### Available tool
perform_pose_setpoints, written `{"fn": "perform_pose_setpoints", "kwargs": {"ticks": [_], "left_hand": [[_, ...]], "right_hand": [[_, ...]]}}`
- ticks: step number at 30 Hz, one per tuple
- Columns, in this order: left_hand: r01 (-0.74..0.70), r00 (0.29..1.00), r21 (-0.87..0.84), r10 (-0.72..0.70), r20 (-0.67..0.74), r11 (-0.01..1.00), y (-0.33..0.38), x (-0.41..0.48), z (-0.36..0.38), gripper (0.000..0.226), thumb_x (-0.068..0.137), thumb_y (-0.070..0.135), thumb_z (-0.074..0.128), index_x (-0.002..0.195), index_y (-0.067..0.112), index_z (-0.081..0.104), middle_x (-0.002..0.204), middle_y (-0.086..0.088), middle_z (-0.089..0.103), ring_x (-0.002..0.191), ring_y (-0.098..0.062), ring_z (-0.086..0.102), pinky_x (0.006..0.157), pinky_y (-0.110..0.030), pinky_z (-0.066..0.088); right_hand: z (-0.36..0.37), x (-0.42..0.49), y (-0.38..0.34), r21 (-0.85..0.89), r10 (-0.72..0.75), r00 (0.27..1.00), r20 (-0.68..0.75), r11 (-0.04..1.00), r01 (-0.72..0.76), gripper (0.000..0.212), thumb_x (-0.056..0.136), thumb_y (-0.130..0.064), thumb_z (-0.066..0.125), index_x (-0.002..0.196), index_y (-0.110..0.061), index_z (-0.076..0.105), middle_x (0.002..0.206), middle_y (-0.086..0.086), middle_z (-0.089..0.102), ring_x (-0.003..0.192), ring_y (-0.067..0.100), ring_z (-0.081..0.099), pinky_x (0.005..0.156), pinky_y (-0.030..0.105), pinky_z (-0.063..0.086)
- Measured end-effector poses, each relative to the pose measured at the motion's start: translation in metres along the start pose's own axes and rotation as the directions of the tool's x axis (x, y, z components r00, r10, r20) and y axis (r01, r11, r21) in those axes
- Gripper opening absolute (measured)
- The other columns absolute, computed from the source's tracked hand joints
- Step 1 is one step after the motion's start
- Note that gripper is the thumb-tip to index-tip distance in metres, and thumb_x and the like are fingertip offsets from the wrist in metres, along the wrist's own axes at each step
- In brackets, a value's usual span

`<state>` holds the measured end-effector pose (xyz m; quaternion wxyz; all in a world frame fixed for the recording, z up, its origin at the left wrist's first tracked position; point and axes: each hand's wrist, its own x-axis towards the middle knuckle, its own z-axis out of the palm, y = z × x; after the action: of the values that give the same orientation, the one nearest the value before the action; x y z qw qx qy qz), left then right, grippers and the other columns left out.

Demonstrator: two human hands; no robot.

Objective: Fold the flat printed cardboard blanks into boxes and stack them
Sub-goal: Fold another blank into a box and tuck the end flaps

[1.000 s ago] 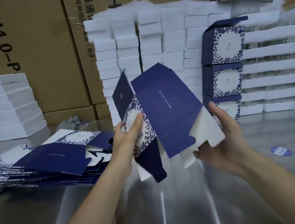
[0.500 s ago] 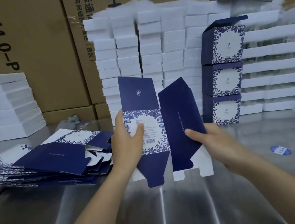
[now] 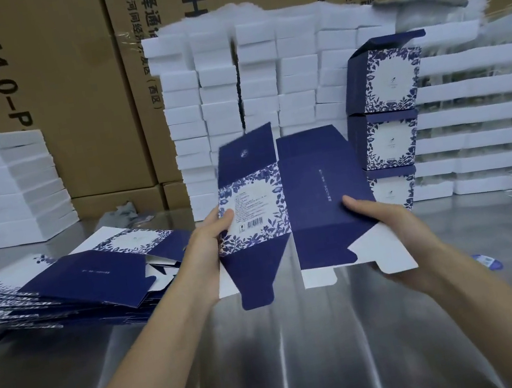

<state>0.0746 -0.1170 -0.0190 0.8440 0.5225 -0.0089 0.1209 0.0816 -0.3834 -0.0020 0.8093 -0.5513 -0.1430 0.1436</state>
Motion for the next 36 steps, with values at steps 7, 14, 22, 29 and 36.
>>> {"fn": "perform_pose_setpoints", "kwargs": {"ticks": [7,14,22,29,36], "left_hand": [[0.144,0.985,-0.116,-0.131,0.116,0.983,-0.017,0.004,-0.003,0.027,0.101,0.024,0.064,0.122,0.018,0.08,0.121,-0.009,0.078,0.097,-0.028,0.079,0.077,-0.04,0.066],[0.066,0.996,0.074,-0.062,-0.062,0.995,-0.007,0.009,-0.019,0.028,0.104,0.028,0.065,0.131,0.02,0.07,0.121,-0.008,0.078,0.111,-0.031,0.076,0.09,-0.047,0.063],[0.077,0.996,0.332,-0.06,-0.061,0.94,-0.018,0.014,-0.023,0.037,0.104,0.043,0.062,0.118,0.012,0.078,0.116,-0.009,0.08,0.103,-0.022,0.077,0.078,-0.032,0.06],[0.071,0.996,0.323,-0.084,0.025,0.944,-0.022,0.02,-0.031,0.031,0.099,0.043,0.069,0.109,0.018,0.084,0.12,-0.011,0.079,0.115,-0.032,0.074,0.085,-0.033,0.06],[0.054,0.998,0.3,-0.045,-0.035,0.952,-0.026,0.024,-0.034,0.041,0.104,0.044,0.062,0.125,0.012,0.077,0.123,-0.01,0.078,0.118,-0.035,0.072,0.115,-0.055,0.047]], "right_hand": [[0.003,0.001,0.006,0.08,0.018,0.995,0.097,0.996,-0.026,0.031,0.089,-0.039,0.076,0.113,-0.022,0.084,0.124,0.005,0.078,0.103,0.022,0.079,0.068,0.03,0.063],[-0.017,0.017,0.01,-0.268,-0.041,0.995,-0.095,0.963,0.014,0.029,0.103,-0.04,0.063,0.097,-0.024,0.086,0.109,0.011,0.081,0.081,0.022,0.08,0.05,0.028,0.054],[-0.035,0.029,0.015,-0.21,-0.046,0.985,-0.169,0.978,0.01,0.032,0.107,-0.034,0.059,0.119,-0.011,0.078,0.114,0.01,0.08,0.098,0.026,0.08,0.066,0.032,0.058],[-0.038,0.033,0.014,-0.23,-0.102,0.943,-0.318,0.973,0.027,0.034,0.105,-0.039,0.062,0.115,-0.011,0.077,0.109,0.012,0.081,0.092,0.031,0.076,0.065,0.033,0.056],[-0.044,0.034,0.016,-0.264,-0.101,0.96,-0.261,0.964,0.03,0.031,0.103,-0.033,0.065,0.111,-0.008,0.08,0.108,0.014,0.081,0.099,0.037,0.078,0.075,0.037,0.058]]}}
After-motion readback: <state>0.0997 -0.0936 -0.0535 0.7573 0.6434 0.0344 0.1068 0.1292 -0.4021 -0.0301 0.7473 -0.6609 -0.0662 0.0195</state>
